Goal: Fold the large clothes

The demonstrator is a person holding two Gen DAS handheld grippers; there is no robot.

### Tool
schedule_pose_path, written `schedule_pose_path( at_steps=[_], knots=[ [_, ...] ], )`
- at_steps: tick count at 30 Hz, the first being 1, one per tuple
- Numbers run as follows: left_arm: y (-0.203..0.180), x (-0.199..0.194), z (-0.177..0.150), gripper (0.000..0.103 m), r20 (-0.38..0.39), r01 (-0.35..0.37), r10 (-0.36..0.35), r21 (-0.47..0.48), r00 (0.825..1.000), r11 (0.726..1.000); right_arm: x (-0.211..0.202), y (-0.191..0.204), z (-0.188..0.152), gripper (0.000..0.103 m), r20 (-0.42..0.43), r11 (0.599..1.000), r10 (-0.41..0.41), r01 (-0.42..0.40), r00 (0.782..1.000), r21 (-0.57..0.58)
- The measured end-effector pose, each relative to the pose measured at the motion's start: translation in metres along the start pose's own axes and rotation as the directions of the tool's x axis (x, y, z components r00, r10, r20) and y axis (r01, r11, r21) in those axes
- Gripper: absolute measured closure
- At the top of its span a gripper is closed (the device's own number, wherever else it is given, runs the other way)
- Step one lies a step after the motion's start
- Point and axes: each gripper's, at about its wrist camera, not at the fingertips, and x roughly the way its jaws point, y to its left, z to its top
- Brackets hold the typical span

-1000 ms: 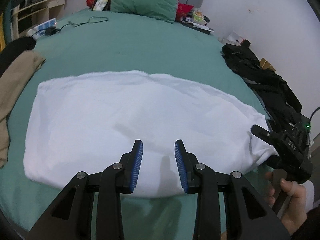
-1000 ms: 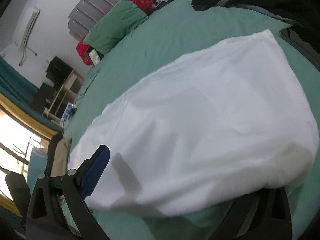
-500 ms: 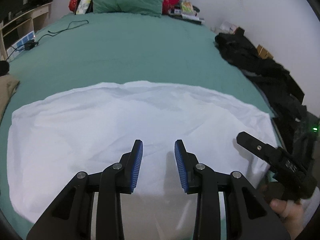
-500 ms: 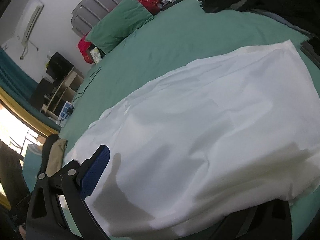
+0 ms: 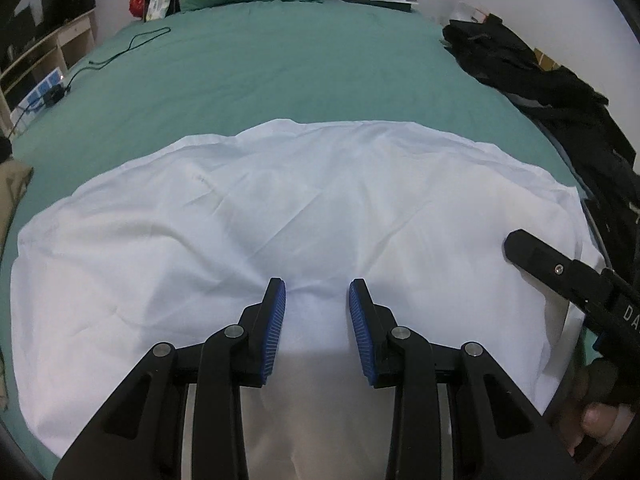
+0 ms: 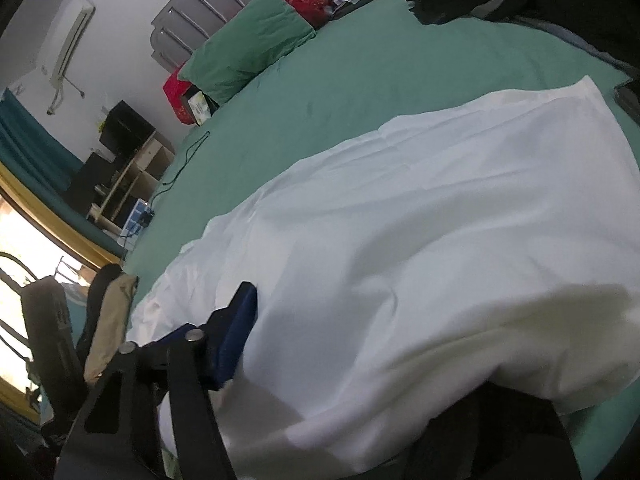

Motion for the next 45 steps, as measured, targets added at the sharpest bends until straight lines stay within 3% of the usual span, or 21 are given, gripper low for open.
schedule_pose_path(
  at_steps=[3, 6, 9, 14, 17, 19, 21, 25, 30, 37, 45],
  knots=[
    [-0.003, 0.000, -0.001, 0.068, 0.003, -0.024, 0.024, 0.024, 1.000, 0.999, 0.002, 0.004, -0.001, 0.083, -0.019, 0.998, 0.060, -0.061, 0.998, -0.010],
    [-0.009, 0.002, 0.001, 0.068, -0.005, -0.040, 0.041, 0.045, 0.999, 0.998, -0.002, 0.016, -0.001, 0.087, -0.022, 0.995, 0.077, -0.078, 0.997, -0.066],
    [-0.008, 0.002, 0.003, 0.068, -0.015, -0.039, 0.039, 0.041, 0.999, 0.998, -0.008, 0.030, 0.001, 0.088, -0.014, 0.991, 0.076, -0.077, 0.997, -0.109],
    [-0.013, 0.003, 0.011, 0.068, -0.042, -0.043, 0.048, 0.117, 0.998, 0.992, -0.013, 0.056, 0.000, 0.089, 0.005, 0.980, 0.041, -0.039, 0.999, -0.193],
    [0.000, 0.002, 0.020, 0.068, -0.087, 0.046, -0.038, 0.094, 0.995, 0.994, -0.016, 0.072, -0.001, 0.089, 0.023, 0.968, 0.008, -0.002, 1.000, -0.249],
    [0.015, -0.005, 0.026, 0.068, -0.099, 0.142, -0.137, 0.042, 0.986, 0.989, -0.016, 0.082, -0.003, 0.089, 0.033, 0.958, -0.014, 0.023, 0.999, -0.284],
    [0.027, -0.020, 0.027, 0.068, -0.068, 0.186, -0.183, 0.031, 0.981, 0.982, -0.017, 0.089, -0.003, 0.089, 0.035, 0.947, -0.033, 0.043, 0.999, -0.317],
    [0.060, -0.060, 0.023, 0.068, 0.032, 0.171, -0.174, 0.072, 0.984, 0.983, -0.015, 0.101, -0.002, 0.089, 0.036, 0.931, -0.065, 0.073, 0.997, -0.356],
    [0.111, -0.078, 0.016, 0.068, 0.077, 0.103, -0.105, 0.038, 0.991, 0.994, -0.012, 0.131, -0.005, 0.089, 0.044, 0.885, -0.108, 0.117, 0.993, -0.450],
    [0.198, -0.092, -0.006, 0.068, 0.123, 0.132, -0.117, -0.122, 0.985, 0.984, 0.002, 0.183, -0.016, 0.089, 0.050, 0.804, -0.163, 0.162, 0.985, -0.572],
    [0.238, -0.093, -0.014, 0.068, 0.152, 0.187, -0.154, -0.236, 0.976, 0.954, 0.047, 0.244, -0.058, 0.089, 0.009, 0.683, -0.251, 0.184, 0.968, -0.706]
  ],
)
